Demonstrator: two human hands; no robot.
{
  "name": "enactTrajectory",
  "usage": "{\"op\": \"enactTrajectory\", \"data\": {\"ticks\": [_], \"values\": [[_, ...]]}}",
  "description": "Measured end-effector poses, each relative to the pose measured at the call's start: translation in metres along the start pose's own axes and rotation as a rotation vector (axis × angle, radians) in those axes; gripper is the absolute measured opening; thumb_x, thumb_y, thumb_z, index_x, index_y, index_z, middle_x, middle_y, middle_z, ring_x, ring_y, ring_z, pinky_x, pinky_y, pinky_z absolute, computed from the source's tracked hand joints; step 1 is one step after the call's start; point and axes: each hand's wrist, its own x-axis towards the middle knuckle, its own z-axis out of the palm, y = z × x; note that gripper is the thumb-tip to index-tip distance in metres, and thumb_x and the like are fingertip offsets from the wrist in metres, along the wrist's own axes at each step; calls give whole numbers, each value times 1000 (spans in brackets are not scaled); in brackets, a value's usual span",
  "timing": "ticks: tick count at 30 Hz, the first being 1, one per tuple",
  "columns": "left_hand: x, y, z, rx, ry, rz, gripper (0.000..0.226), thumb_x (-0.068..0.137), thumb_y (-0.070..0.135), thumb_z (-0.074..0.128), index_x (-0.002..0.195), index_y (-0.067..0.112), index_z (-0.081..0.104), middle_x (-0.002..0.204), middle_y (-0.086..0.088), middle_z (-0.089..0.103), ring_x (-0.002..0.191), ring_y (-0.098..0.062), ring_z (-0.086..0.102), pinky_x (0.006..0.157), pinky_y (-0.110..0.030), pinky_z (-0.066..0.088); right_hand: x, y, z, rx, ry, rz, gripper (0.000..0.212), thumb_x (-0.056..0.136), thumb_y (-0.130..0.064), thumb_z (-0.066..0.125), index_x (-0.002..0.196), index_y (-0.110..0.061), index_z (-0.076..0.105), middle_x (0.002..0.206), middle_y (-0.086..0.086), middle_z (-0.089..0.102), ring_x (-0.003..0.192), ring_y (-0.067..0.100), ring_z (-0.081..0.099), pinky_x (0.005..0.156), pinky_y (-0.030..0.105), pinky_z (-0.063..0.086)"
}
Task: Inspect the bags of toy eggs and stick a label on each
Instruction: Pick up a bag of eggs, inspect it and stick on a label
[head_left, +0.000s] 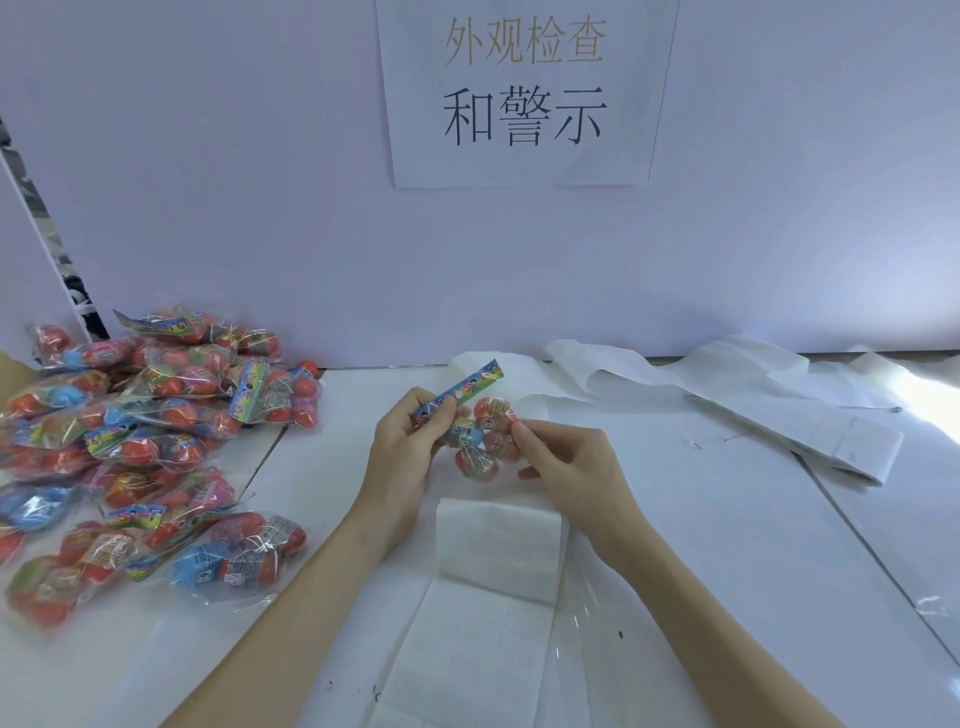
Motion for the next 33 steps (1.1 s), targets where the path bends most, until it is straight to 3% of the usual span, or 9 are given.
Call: {"op": "enactTrajectory", "data": {"ticks": [3, 5, 7, 10, 13, 19, 26, 30, 33], "values": [[-1, 2, 1, 70, -37, -3, 13, 92, 28, 67, 93, 15, 72, 96, -8, 74, 86, -20, 70, 76, -25, 55, 0, -2, -4, 20, 17, -1, 12, 101, -17, 68, 104, -18, 80, 84, -3, 80, 72, 5, 72, 66, 17, 54], [-2, 3, 2, 128, -44, 11, 30, 88, 44, 71, 102, 18, 76, 102, -8, 76, 90, -20, 71, 80, -28, 55, 0, -6, -6, 38, 4, 6, 5, 97, -24, 74, 99, -21, 77, 81, -1, 80, 70, 6, 72, 64, 17, 52], [-4, 4, 3, 140, -24, 12, 38, 83, 54, 75, 98, 19, 78, 98, -8, 77, 87, -19, 72, 78, -28, 57, 0, -8, -7, 47, 0, 28, 11, 95, -32, 76, 98, -21, 77, 81, 1, 79, 72, 8, 71, 66, 20, 50], [-4, 6, 2, 70, 6, -70, 36, 85, 49, 82, 92, 14, 78, 91, -14, 77, 83, -30, 73, 78, -42, 62, -1, -9, -7, 93, 21, 99, 30, 95, -40, 73, 91, -11, 80, 88, 6, 80, 79, 17, 72, 75, 37, 55], [-2, 3, 1, 93, -2, -75, 25, 94, 37, 76, 90, 13, 71, 93, -19, 76, 84, -35, 74, 82, -54, 61, -1, -8, -9, 131, 59, 130, 36, 101, -39, 66, 89, -8, 82, 91, 16, 79, 82, 27, 72, 88, 51, 58], [-4, 0, 5, 148, 12, 11, 15, 104, 37, 61, 102, 22, 62, 92, -10, 77, 80, -24, 76, 63, -37, 61, -2, -6, -4, 187, 0, 125, 33, 107, -32, 57, 102, -11, 82, 95, 9, 81, 82, 20, 74, 72, 29, 60], [-2, -3, 2, 149, 153, 56, 14, 106, 37, 58, 99, 26, 60, 83, -7, 76, 71, -20, 72, 61, -32, 57, -3, -5, -3, -11, -209, 90, 22, 100, -27, 71, 122, -24, 68, 87, 2, 81, 79, 15, 77, 68, 22, 57], [-3, -4, 4, 248, 202, 122, 15, 106, 34, 60, 95, 24, 59, 78, -1, 75, 58, -10, 64, 48, -21, 47, -2, -3, -6, 4, -226, 102, 16, 99, -22, 72, 115, -22, 71, 75, 6, 76, 62, 13, 63, 68, 26, 57], [-3, -3, 4, 222, 237, 99, 15, 104, 37, 63, 94, 25, 62, 82, -4, 76, 59, -11, 63, 45, -19, 44, -2, -3, -7, 13, -260, 86, 13, 99, -24, 72, 112, -23, 74, 73, 6, 74, 60, 13, 60, 63, 22, 51]]}}
